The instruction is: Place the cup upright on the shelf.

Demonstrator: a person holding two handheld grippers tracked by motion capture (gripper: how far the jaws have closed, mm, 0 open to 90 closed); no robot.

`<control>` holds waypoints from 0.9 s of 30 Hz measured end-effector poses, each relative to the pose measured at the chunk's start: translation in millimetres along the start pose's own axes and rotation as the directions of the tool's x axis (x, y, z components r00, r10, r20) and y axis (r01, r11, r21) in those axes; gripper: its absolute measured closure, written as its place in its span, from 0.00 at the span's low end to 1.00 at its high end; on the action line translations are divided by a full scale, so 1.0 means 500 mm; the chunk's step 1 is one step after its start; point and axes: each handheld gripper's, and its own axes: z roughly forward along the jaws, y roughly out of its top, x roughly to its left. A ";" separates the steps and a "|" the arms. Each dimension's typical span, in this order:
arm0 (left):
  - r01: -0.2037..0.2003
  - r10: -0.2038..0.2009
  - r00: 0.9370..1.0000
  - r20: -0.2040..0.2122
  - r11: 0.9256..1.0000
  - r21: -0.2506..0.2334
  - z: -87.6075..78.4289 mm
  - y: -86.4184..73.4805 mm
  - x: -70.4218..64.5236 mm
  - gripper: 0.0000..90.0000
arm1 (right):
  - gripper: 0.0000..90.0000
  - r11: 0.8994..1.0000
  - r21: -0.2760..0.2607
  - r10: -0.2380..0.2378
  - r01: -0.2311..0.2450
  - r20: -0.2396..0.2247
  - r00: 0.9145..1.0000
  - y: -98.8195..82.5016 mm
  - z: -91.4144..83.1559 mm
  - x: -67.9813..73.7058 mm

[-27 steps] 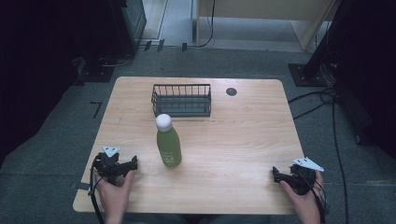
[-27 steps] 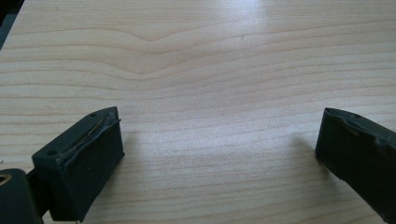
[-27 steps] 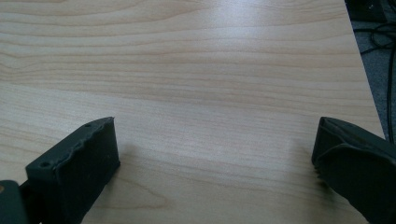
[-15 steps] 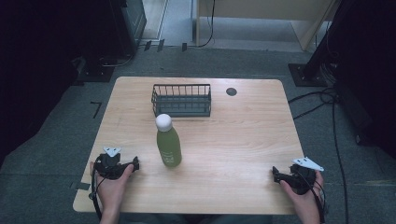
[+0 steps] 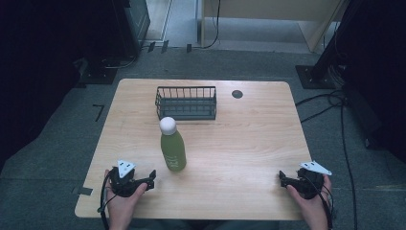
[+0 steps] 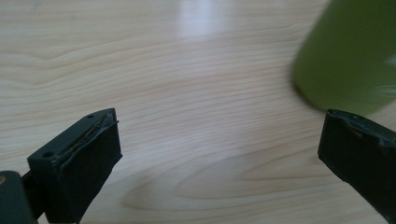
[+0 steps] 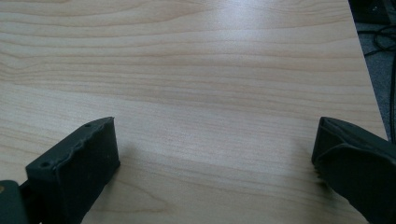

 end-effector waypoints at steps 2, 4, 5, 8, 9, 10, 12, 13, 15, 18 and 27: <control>-0.005 0.006 1.000 0.026 1.000 -0.010 -0.001 0.002 -0.012 0.00 | 0.00 1.000 0.000 0.000 0.000 0.000 1.000 0.000 0.000 0.000; -0.009 0.010 0.999 0.050 1.000 -0.018 -0.001 0.004 -0.023 0.00 | 0.00 1.000 0.000 -0.001 0.001 0.000 1.000 0.000 0.000 0.000; -0.009 0.010 0.999 0.050 1.000 -0.018 -0.001 0.004 -0.023 0.00 | 0.00 1.000 0.000 -0.001 0.001 0.000 1.000 0.000 0.000 0.000; -0.021 0.023 0.997 0.079 1.000 -0.023 0.002 0.007 -0.037 0.00 | 0.00 1.000 0.000 0.000 0.000 0.000 1.000 0.000 0.000 0.000; -0.028 0.030 0.996 0.085 0.999 -0.027 0.003 0.008 -0.041 0.00 | 0.00 1.000 0.000 0.000 0.000 0.000 1.000 0.000 0.000 0.000; -0.032 0.035 0.994 0.100 0.999 -0.033 0.006 0.010 -0.051 0.00 | 0.00 1.000 0.000 0.000 0.000 0.000 1.000 0.000 0.000 0.000; -0.035 0.038 0.993 0.113 0.999 -0.033 0.008 0.013 -0.059 0.00 | 0.00 1.000 0.000 0.000 0.000 0.000 1.000 0.000 0.000 0.000; -0.035 0.038 0.993 0.113 0.999 -0.033 0.008 0.013 -0.059 0.00 | 0.00 1.000 0.000 0.000 0.000 0.000 1.000 0.000 0.000 0.000; -0.039 0.044 0.990 0.131 0.998 -0.044 0.012 0.019 -0.072 0.00 | 0.00 1.000 0.000 -0.001 0.001 0.000 1.000 0.000 0.000 0.000; -0.050 0.055 0.989 0.137 0.998 -0.045 0.015 0.023 -0.081 0.00 | 0.00 1.000 0.000 0.000 0.000 0.000 1.000 0.000 0.000 0.000; -0.064 0.077 0.984 0.161 0.994 -0.086 0.024 0.058 -0.110 0.00 | 0.00 1.000 0.000 0.000 0.000 0.000 1.000 0.000 0.000 0.000</control>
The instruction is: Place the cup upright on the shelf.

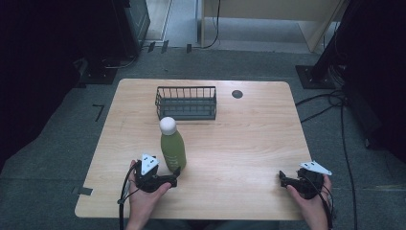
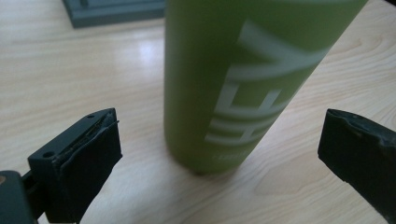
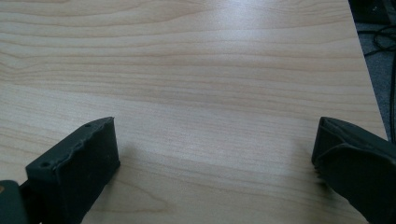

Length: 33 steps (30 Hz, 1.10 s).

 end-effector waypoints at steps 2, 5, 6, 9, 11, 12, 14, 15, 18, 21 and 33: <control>-0.012 0.012 1.000 0.007 1.000 -0.015 0.003 0.013 -0.007 0.00 | 0.00 1.000 0.000 -0.001 0.001 0.000 1.000 0.000 0.000 0.000; -0.018 0.018 1.000 0.003 0.999 -0.027 0.005 0.025 -0.011 0.00 | 0.00 1.000 0.000 -0.001 0.001 0.000 1.000 0.000 0.000 0.000; -0.018 0.018 1.000 0.003 0.999 -0.027 0.005 0.025 -0.011 0.01 | 0.00 1.000 0.000 -0.001 0.001 0.000 1.000 0.000 0.000 0.000; -0.019 0.018 1.000 -0.012 0.998 -0.054 0.007 0.040 -0.014 0.04 | 0.00 1.000 0.000 0.000 0.000 0.000 1.000 0.000 0.000 0.000; -0.021 0.020 1.000 -0.017 0.998 -0.065 0.009 0.048 -0.015 0.05 | 0.00 1.000 0.000 0.000 0.000 0.000 1.000 0.000 0.000 0.000; -0.021 0.020 1.000 -0.017 0.998 -0.065 0.009 0.048 -0.015 0.06 | 0.00 1.000 0.000 0.000 0.000 0.000 1.000 0.000 0.000 0.000; -0.019 0.017 1.000 -0.024 0.997 -0.078 0.011 0.055 -0.016 0.08 | 0.00 1.000 0.000 0.000 0.000 0.000 1.000 0.000 0.000 0.000; -0.025 0.022 0.999 -0.034 0.996 -0.083 0.014 0.061 -0.016 0.08 | 0.00 1.000 0.000 0.000 0.000 0.000 1.000 0.000 0.000 0.000; -0.026 0.023 0.999 -0.034 0.995 -0.095 0.018 0.071 -0.017 0.09 | 0.00 1.000 0.000 0.000 0.000 0.000 1.000 0.000 0.000 0.000; -0.031 0.027 0.999 -0.033 0.993 -0.112 0.020 0.079 -0.021 0.12 | 0.00 1.000 0.000 0.000 0.000 0.000 1.000 0.000 0.000 0.000; -0.046 0.040 0.998 -0.044 0.990 -0.133 0.019 0.085 -0.027 0.23 | 0.00 1.000 0.000 0.000 0.000 0.000 1.000 0.000 0.000 0.000</control>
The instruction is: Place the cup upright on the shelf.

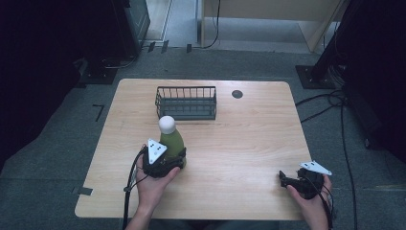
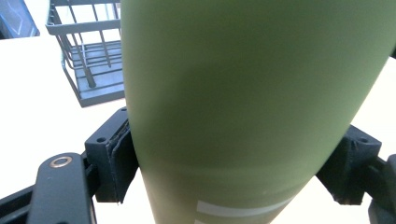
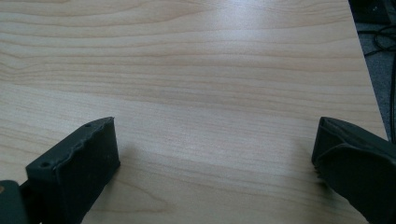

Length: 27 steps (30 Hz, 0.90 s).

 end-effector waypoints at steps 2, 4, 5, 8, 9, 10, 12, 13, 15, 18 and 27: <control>0.008 -0.008 1.000 -0.001 1.000 0.004 0.000 0.002 0.003 0.23 | 0.00 1.000 0.000 0.000 0.000 0.000 1.000 0.000 0.000 0.000; 0.020 -0.020 1.000 0.007 1.000 0.005 0.003 0.005 0.011 0.23 | 0.00 1.000 0.000 0.000 0.000 0.000 1.000 0.000 0.000 0.000; 0.020 -0.020 1.000 0.007 1.000 0.005 0.003 0.005 0.011 0.23 | 0.00 1.000 0.000 0.000 0.000 0.000 1.000 0.000 0.000 0.000; 0.007 -0.007 1.000 -0.014 1.000 0.014 0.011 0.016 0.020 0.23 | 0.00 1.000 0.000 0.000 0.000 0.000 1.000 0.000 0.000 0.000; 0.007 -0.007 1.000 -0.016 1.000 0.011 0.011 0.020 0.022 0.23 | 0.00 1.000 0.000 0.000 0.000 0.000 1.000 0.000 0.000 0.000; 0.007 -0.007 1.000 -0.016 1.000 0.011 0.011 0.020 0.022 0.23 | 0.00 1.000 0.000 0.000 0.000 0.000 1.000 0.000 0.000 0.000; 0.006 -0.006 1.000 -0.017 1.000 -0.005 0.013 0.033 0.030 0.23 | 0.00 1.000 0.000 0.000 0.000 0.000 1.000 0.000 0.000 0.000; 0.006 -0.006 1.000 -0.017 1.000 -0.005 0.013 0.033 0.030 0.23 | 0.00 1.000 0.000 0.000 0.000 0.000 1.000 0.000 0.000 0.000; 0.005 -0.005 1.000 -0.021 1.000 -0.013 0.015 0.044 0.035 0.23 | 0.00 1.000 0.000 0.000 0.000 0.000 1.000 0.000 0.000 0.000; 0.005 -0.006 1.000 -0.021 1.000 -0.022 0.018 0.061 0.044 0.23 | 0.00 1.000 0.000 0.000 0.000 0.000 1.000 0.000 0.000 0.000; 0.015 -0.016 1.000 -0.026 0.999 -0.051 0.034 0.107 0.070 0.23 | 0.00 1.000 -0.001 0.001 -0.001 0.000 1.000 0.000 0.000 0.000</control>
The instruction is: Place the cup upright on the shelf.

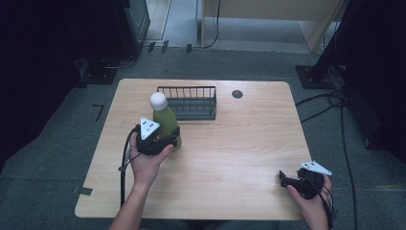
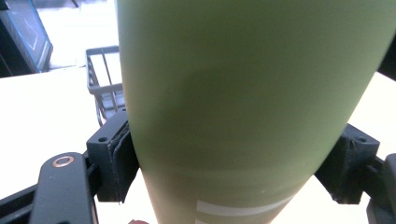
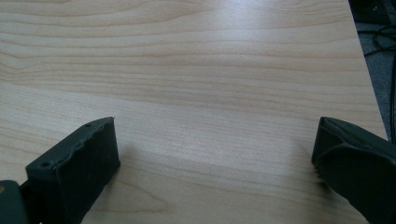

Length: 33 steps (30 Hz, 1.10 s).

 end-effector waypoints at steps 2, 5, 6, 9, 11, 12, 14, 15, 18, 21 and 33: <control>0.012 -0.012 1.000 0.002 1.000 -0.004 0.004 0.008 0.007 0.23 | 0.00 1.000 0.000 0.000 0.000 -0.001 1.000 0.000 0.000 0.000; 0.010 -0.010 1.000 0.001 1.000 -0.005 0.013 0.020 0.013 0.23 | 0.00 1.000 0.000 0.000 0.000 -0.001 1.000 0.000 0.000 0.000; 0.006 -0.006 1.000 -0.002 1.000 -0.006 0.016 0.023 0.015 0.23 | 0.00 1.000 0.000 0.000 0.000 0.000 1.000 0.000 0.000 0.000; 0.004 -0.004 1.000 -0.006 1.000 -0.007 0.025 0.034 0.020 0.23 | 0.00 1.000 0.000 0.001 -0.001 -0.001 1.000 0.000 0.000 0.000; 0.001 -0.001 1.000 -0.009 1.000 -0.014 0.034 0.046 0.026 0.23 | 0.00 1.000 0.000 0.001 -0.001 0.000 1.000 0.000 0.000 0.000; 0.001 -0.001 1.000 -0.009 1.000 -0.014 0.034 0.046 0.026 0.23 | 0.00 1.000 0.000 0.001 -0.001 0.000 1.000 0.000 0.000 0.000; -0.003 0.002 1.000 -0.016 1.000 -0.015 0.039 0.055 0.028 0.23 | 0.00 1.000 0.000 0.001 -0.001 -0.001 1.000 0.000 0.000 0.000; -0.004 0.004 1.000 -0.016 1.000 -0.018 0.042 0.060 0.029 0.23 | 0.00 1.000 0.000 0.000 0.000 0.000 1.000 0.000 0.000 0.000; -0.009 0.009 1.000 -0.018 1.000 -0.025 0.050 0.074 0.033 0.23 | 0.00 1.000 0.000 -0.001 0.001 0.000 1.000 0.000 0.000 0.000; -0.012 0.011 1.000 -0.025 1.000 -0.029 0.058 0.088 0.035 0.23 | 0.00 1.000 0.000 0.000 0.000 0.000 1.000 0.000 0.000 0.000; -0.019 0.018 1.000 -0.016 0.999 -0.047 0.098 0.141 0.031 0.23 | 0.00 1.000 0.000 0.000 0.000 0.000 1.000 0.000 0.000 0.000</control>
